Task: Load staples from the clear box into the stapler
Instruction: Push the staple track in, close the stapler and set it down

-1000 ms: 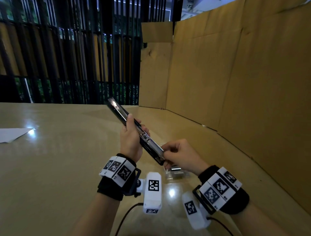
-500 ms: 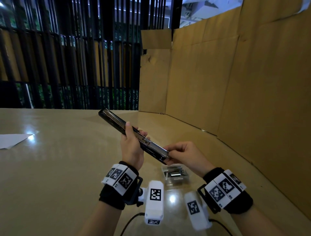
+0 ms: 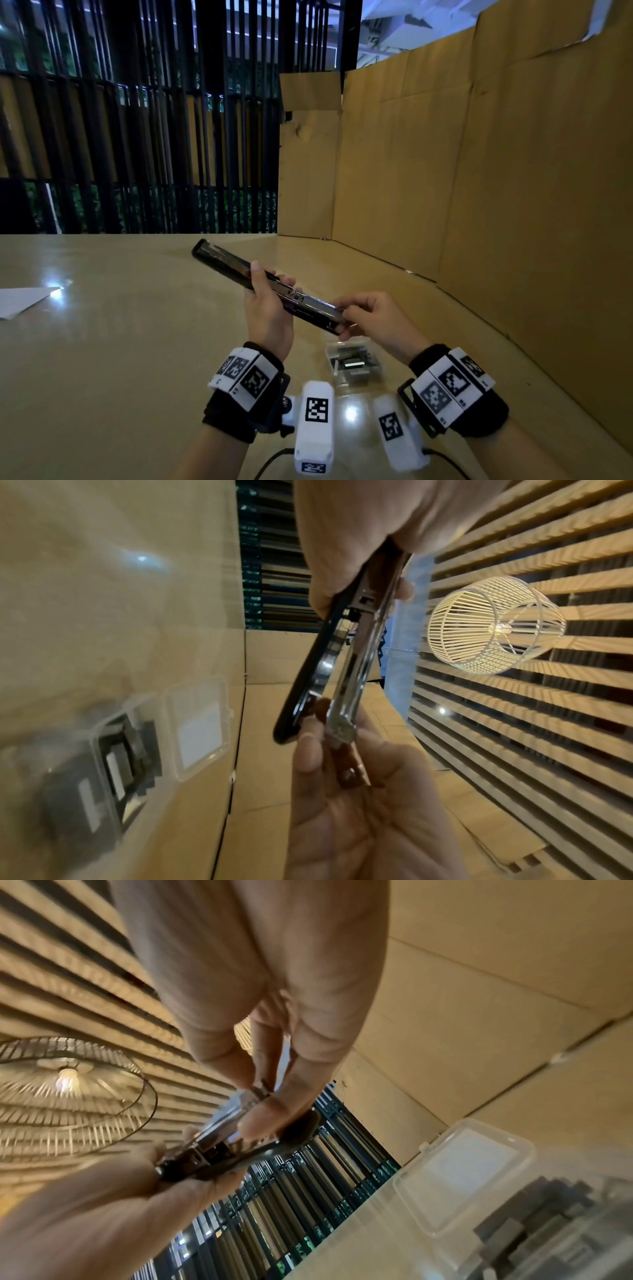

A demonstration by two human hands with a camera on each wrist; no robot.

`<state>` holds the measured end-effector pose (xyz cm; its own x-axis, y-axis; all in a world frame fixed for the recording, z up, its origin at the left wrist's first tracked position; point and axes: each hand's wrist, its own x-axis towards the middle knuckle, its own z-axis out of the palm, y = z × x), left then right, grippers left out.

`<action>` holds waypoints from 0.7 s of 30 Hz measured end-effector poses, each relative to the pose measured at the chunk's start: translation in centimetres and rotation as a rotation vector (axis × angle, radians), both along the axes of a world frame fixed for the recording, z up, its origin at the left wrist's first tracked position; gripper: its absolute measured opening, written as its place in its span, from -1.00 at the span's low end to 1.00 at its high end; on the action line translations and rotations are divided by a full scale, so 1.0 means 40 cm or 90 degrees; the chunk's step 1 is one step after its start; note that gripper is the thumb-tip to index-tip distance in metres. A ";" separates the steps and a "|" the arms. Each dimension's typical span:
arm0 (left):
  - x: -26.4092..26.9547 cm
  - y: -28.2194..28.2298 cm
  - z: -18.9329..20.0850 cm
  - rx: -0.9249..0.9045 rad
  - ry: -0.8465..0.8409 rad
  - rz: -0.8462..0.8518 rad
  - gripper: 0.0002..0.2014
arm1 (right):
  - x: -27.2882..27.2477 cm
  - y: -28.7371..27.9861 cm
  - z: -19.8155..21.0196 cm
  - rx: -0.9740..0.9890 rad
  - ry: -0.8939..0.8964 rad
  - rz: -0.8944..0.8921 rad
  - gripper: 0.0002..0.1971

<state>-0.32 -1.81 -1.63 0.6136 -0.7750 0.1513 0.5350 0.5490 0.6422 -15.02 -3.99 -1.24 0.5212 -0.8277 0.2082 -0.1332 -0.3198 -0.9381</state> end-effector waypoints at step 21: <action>0.025 -0.002 -0.061 0.169 -0.351 -0.100 -0.45 | -0.013 -0.058 -0.034 -0.100 -0.085 -0.119 -0.82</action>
<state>0.68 -1.90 -4.06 0.3761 -0.9040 0.2033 0.1478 0.2751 0.9500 -15.52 -6.33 -2.59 0.3222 -0.8590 0.3978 -0.0813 -0.4437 -0.8925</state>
